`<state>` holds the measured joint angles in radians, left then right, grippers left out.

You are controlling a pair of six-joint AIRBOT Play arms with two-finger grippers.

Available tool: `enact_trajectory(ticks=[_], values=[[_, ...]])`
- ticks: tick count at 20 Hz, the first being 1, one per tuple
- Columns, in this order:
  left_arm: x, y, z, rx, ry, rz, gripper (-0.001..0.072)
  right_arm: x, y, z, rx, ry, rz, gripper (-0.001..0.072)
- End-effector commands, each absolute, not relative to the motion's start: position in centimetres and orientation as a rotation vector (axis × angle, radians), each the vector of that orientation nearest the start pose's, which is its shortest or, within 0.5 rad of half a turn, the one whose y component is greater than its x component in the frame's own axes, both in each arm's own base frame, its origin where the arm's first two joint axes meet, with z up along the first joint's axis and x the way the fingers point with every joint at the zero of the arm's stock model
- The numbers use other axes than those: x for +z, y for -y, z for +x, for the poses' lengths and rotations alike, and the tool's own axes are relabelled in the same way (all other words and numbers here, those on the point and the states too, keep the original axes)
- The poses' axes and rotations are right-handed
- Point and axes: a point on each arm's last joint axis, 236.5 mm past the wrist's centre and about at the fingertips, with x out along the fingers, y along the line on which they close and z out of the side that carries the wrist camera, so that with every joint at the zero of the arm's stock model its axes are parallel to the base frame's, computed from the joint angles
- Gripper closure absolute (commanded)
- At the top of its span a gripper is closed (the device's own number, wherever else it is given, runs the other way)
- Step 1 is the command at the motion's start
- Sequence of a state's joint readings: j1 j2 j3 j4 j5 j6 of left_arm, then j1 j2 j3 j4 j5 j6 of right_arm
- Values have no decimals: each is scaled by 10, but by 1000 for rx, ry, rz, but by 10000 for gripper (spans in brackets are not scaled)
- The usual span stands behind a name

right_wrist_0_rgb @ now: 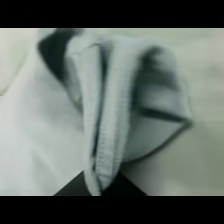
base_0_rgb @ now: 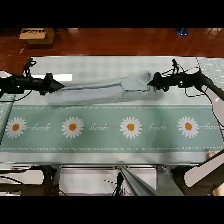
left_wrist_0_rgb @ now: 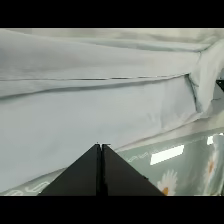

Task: Fold the shirts.

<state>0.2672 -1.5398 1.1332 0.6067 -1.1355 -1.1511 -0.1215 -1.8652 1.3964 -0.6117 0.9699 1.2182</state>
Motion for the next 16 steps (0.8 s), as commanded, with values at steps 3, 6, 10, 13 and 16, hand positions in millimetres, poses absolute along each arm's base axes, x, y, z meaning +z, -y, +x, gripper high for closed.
enact_trajectory(ticks=[3,6,10,13,16], values=[[3,109,432,-534,-1162,-841,687,0,-100,497,429,-1108,595,685],[4,162,423,-620,-1189,-785,687,34,-84,469,374,-1140,488,685],[5,237,415,-688,-1183,-740,687,76,-81,440,367,-1139,437,685],[4,292,401,-735,-1195,-763,687,98,-81,421,319,-1126,325,685],[0,340,379,-786,-1219,-765,687,114,-100,399,338,-1130,241,685]])
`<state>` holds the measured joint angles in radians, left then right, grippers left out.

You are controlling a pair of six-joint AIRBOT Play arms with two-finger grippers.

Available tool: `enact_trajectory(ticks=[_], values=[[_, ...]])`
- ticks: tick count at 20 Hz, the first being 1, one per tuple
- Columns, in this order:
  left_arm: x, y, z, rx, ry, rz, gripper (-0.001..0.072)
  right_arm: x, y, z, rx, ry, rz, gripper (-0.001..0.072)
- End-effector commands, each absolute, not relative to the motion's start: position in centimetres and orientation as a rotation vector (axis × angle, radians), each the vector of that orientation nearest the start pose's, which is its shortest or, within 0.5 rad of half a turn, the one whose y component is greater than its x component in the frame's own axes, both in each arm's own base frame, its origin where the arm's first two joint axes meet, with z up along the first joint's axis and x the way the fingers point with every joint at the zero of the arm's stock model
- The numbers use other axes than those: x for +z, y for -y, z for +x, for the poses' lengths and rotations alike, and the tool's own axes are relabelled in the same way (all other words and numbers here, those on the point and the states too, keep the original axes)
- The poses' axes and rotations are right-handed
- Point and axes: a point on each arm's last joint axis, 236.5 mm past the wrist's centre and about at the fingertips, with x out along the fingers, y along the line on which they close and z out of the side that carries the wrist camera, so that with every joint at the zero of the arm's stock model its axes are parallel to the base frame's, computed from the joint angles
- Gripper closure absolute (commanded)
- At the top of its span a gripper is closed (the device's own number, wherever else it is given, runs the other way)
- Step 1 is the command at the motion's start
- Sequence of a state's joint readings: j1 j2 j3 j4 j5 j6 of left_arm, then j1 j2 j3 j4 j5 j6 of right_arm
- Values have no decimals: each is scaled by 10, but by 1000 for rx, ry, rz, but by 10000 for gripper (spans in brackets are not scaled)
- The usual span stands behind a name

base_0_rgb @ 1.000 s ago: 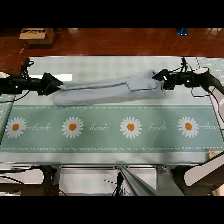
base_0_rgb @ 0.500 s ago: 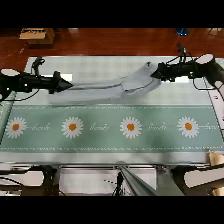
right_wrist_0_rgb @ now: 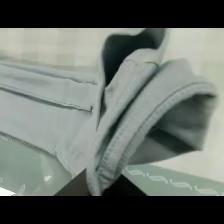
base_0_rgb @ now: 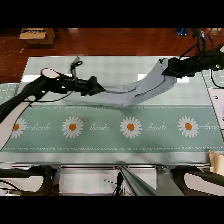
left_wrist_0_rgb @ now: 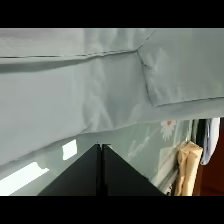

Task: Fold the shirts.

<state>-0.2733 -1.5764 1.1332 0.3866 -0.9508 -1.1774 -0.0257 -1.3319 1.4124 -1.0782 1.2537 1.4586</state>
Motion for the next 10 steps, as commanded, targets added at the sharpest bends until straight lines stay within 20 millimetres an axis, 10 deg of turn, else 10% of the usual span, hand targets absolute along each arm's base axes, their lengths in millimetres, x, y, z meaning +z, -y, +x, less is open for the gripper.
enact_trajectory(ticks=[1,10], values=[[-2,351,374,-793,-1218,-747,687,120,-106,394,346,-1125,232,685],[-36,402,348,-751,-1305,-832,688,168,-120,355,358,-1071,267,685]])
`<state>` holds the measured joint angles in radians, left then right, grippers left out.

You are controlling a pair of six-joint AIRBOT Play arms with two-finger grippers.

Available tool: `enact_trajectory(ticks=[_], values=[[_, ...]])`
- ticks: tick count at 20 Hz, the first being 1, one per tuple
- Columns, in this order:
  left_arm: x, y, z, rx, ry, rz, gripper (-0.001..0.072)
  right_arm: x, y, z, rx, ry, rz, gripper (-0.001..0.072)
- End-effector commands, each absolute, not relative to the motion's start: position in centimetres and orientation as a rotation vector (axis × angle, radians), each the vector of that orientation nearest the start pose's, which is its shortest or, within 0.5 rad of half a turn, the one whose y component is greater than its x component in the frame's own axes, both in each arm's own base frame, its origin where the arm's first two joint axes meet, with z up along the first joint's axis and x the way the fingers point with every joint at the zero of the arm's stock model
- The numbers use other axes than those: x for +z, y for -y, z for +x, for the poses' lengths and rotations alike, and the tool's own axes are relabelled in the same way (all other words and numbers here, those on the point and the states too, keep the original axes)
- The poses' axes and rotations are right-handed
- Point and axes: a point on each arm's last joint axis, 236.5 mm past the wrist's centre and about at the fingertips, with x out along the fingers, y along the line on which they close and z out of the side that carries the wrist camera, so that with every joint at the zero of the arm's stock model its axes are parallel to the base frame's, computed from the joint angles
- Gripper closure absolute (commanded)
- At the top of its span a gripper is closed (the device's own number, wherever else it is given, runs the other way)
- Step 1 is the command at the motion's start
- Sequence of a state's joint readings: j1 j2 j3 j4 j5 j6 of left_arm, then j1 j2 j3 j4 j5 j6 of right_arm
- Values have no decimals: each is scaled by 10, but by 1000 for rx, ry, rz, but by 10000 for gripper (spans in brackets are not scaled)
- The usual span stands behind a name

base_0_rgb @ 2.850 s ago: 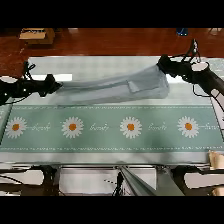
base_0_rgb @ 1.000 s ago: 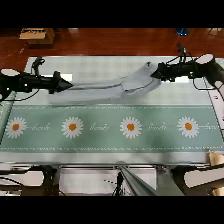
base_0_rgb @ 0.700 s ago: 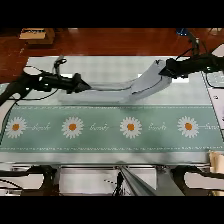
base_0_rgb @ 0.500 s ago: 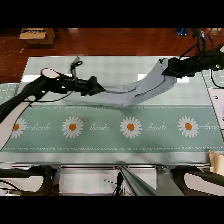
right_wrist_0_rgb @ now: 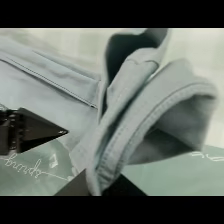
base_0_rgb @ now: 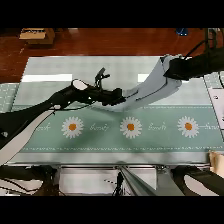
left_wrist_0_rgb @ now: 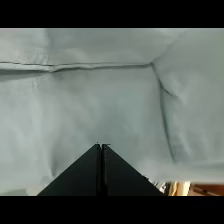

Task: Fold the shirts.

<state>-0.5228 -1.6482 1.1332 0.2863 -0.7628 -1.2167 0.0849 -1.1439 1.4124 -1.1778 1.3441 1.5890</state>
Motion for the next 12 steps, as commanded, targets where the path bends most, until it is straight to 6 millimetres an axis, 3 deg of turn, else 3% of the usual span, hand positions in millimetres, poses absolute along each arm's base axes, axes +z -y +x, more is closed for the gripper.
enact_trajectory(ticks=[1,6,8,10,12], values=[[-41,409,344,-753,-1323,-857,688,171,-120,354,357,-1063,271,685],[-54,452,320,-785,-1377,-1003,688,171,-119,351,348,-1075,277,685],[-58,457,322,-792,-1361,-1040,688,171,-119,350,345,-1076,283,685],[-61,439,345,-757,-1334,-1075,689,171,-119,350,343,-1078,286,685],[-39,404,382,-784,-1250,-1111,691,171,-119,350,344,-1077,286,685]])
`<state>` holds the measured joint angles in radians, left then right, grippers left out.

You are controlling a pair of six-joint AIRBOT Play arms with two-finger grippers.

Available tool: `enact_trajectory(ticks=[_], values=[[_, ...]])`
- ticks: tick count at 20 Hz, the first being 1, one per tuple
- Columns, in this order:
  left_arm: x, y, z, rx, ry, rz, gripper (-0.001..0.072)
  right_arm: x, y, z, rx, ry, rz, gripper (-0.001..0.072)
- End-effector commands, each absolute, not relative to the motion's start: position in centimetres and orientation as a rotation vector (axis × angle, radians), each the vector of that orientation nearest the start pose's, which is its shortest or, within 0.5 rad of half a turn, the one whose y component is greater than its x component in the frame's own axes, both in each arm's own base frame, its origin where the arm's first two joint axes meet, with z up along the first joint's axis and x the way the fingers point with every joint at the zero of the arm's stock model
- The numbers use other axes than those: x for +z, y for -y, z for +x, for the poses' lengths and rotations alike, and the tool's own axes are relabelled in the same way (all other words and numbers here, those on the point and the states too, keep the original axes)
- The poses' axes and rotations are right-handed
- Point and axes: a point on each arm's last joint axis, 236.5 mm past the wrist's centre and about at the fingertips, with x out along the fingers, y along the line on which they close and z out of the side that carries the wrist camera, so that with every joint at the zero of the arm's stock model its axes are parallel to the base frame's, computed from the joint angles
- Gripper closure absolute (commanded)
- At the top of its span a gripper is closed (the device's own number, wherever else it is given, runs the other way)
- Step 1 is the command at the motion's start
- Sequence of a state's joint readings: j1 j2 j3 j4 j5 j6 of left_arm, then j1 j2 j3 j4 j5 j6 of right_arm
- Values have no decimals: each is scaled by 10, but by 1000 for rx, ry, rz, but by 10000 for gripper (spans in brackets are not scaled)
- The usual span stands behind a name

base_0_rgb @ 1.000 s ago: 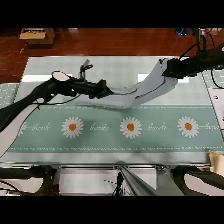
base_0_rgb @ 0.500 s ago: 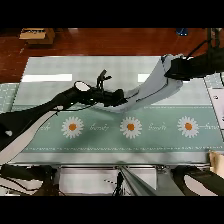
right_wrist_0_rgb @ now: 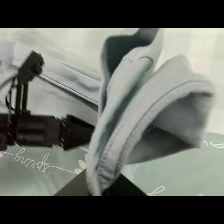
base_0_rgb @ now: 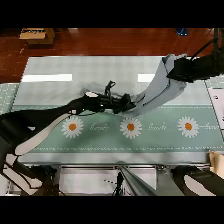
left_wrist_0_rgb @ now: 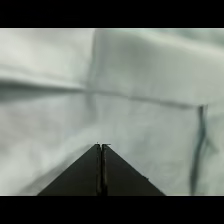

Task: Fold the shirts.

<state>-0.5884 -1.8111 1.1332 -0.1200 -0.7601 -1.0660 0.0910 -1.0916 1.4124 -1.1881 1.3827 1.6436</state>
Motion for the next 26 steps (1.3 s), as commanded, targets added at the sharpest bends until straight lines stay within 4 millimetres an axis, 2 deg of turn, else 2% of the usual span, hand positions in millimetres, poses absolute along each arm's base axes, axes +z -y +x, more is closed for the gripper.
enact_trajectory(ticks=[1,3,4,6,9,11,12,14,17,19,22,23,24,25,26], values=[[-21,379,401,-802,-1189,-1118,691,171,-120,350,347,-1078,288,685],[17,323,435,-777,-1059,-1082,691,169,-138,343,402,-1085,218,686],[42,291,449,-761,-978,-1049,692,163,-150,341,414,-1090,153,686],[101,232,466,-741,-817,-1008,691,151,-179,351,423,-1061,66,686],[187,152,461,-719,-594,-952,691,133,-238,386,477,-981,135,686],[234,112,441,-717,-481,-915,690,111,-276,403,518,-977,211,686],[253,99,429,-723,-439,-890,690,99,-296,412,538,-970,255,686],[286,85,401,-738,-369,-833,690,81,-332,429,567,-933,356,685],[318,89,367,-771,-309,-758,690,58,-374,442,580,-900,494,685],[328,94,354,-786,-296,-742,690,38,-395,437,586,-928,537,685],[328,101,346,-816,-309,-727,690,12,-419,418,608,-981,519,681],[325,101,346,-814,-318,-726,690,9,-425,416,613,-979,519,547],[319,101,347,-804,-333,-720,690,11,-431,415,618,-966,534,258],[310,99,349,-786,-356,-709,689,16,-434,417,621,-949,553,151],[298,97,350,-764,-387,-702,690,23,-433,417,630,-945,562,151]])
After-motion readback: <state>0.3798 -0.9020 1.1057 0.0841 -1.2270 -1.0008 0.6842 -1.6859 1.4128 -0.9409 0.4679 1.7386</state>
